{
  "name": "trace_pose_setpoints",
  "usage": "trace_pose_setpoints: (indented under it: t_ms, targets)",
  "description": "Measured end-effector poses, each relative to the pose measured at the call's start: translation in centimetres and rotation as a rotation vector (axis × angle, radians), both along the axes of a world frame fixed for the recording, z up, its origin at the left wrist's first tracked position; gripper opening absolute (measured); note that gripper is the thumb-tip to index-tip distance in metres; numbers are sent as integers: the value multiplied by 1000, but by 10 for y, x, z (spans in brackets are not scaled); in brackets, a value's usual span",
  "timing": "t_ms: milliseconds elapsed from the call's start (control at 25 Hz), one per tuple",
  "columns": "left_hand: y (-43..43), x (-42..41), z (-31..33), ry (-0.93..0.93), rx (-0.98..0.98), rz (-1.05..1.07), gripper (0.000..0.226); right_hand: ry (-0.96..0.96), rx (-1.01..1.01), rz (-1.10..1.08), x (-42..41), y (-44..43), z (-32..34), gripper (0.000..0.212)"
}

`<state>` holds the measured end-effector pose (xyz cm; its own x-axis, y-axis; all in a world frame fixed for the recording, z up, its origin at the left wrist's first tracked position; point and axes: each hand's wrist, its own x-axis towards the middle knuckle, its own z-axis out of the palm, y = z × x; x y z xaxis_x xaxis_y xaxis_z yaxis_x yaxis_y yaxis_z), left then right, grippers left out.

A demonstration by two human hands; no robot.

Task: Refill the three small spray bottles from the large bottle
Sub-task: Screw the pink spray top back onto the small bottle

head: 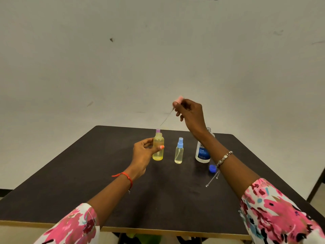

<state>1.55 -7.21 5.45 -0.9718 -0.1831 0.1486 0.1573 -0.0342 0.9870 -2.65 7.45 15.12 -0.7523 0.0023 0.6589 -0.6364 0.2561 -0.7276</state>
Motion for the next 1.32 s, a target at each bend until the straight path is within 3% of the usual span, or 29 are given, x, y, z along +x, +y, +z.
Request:
trace_pose_setpoints:
  t_ms: [280,520,840,960,1160,1240,1320]
  targets:
    - [6,7,7,10,-12,-21,52,30,255,20,9,0,2,20]
    - [8,12,14,40,-13,-50,49,-57,443,89,16,-4,-8,20]
    - [3,16,22,77,-11,-55,49,-168,411,185,20,-6,-15,27]
    - [5,16,21,76,-23,-53,47,-175,448,130,20,-7,-14,25]
    - [9,16,19,62,-38,-41,51,-224,466,-37,18,-11,-22,38]
    - [10,16,18,54,-38,-37,49,-260,509,-12,17,-9,-21,49]
    - [10,15,19,53,-36,-38,46,-295,496,63,19,-6,-16,44]
